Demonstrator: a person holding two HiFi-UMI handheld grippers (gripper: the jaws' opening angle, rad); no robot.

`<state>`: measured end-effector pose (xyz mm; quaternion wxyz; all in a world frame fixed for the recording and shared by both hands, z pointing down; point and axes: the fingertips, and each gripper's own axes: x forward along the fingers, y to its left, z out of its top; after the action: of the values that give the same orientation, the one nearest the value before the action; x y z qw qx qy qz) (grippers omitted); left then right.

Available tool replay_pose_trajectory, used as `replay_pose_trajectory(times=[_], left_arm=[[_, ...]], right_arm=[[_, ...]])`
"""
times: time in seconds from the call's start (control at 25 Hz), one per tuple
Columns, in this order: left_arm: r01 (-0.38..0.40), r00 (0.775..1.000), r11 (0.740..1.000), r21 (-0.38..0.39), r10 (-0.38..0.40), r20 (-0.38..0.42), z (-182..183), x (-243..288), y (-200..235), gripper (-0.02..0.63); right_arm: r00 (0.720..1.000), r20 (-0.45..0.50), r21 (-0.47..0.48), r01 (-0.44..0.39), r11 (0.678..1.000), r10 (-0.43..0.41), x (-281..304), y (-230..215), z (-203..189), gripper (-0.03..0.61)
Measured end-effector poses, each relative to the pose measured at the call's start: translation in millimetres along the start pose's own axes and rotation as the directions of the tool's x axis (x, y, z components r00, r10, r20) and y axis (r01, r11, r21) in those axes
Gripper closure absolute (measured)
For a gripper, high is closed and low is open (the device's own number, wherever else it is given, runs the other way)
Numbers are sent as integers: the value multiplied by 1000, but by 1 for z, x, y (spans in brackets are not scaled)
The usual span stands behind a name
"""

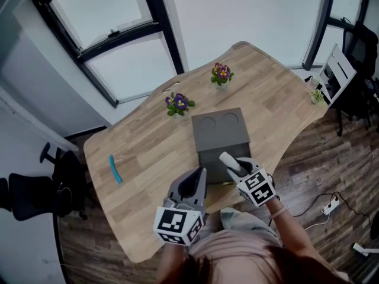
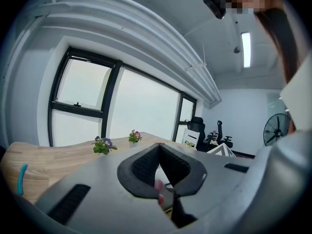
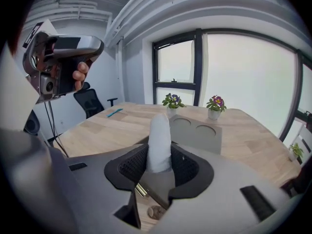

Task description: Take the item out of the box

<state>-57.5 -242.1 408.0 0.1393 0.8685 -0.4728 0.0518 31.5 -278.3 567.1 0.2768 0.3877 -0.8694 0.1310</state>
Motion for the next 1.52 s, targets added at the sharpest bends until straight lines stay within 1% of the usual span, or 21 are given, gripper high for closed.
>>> replay_pose_trajectory(times=[0.36, 0.56, 0.8, 1.16, 1.52], left_arm=[[19, 1000, 1000, 25, -19, 23, 3, -25, -9, 615], [34, 999, 999, 31, -35, 35, 6, -36, -15, 615], [49, 998, 998, 46, -51, 42, 5, -50, -24, 615], [72, 995, 995, 74, -77, 59, 6, -74, -36, 615], [87, 993, 992, 93, -95, 76, 8, -95, -47, 615]], right_arm=[[991, 116, 33, 56, 998, -60, -48, 14, 28, 445], [978, 183, 56, 91, 994, -100, -77, 20, 42, 445], [959, 242, 84, 133, 988, -150, -110, 29, 51, 445], [928, 313, 124, 172, 977, -203, -150, 47, 60, 445], [904, 361, 147, 185, 972, -227, -180, 68, 64, 445]])
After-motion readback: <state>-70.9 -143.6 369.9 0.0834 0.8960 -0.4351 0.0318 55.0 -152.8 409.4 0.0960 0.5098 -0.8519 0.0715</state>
